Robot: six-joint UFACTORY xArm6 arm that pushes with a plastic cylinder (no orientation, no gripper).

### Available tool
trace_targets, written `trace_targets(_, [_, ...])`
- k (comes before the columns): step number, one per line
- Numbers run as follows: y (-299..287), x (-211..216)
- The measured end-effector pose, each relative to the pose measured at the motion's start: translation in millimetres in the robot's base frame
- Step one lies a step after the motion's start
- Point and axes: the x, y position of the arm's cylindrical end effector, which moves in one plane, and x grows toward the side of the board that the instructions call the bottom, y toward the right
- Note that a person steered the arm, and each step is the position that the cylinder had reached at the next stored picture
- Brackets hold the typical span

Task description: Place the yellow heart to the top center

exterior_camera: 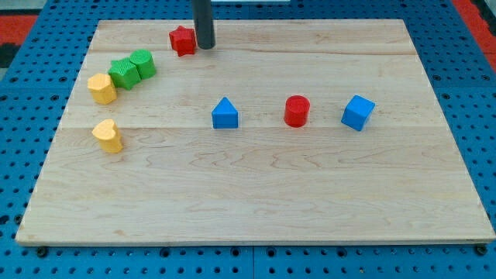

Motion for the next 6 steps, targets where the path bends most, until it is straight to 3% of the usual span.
trace_targets(2, [-120,-36])
trace_targets(4, [5,-20])
trace_targets(6, [13,-9])
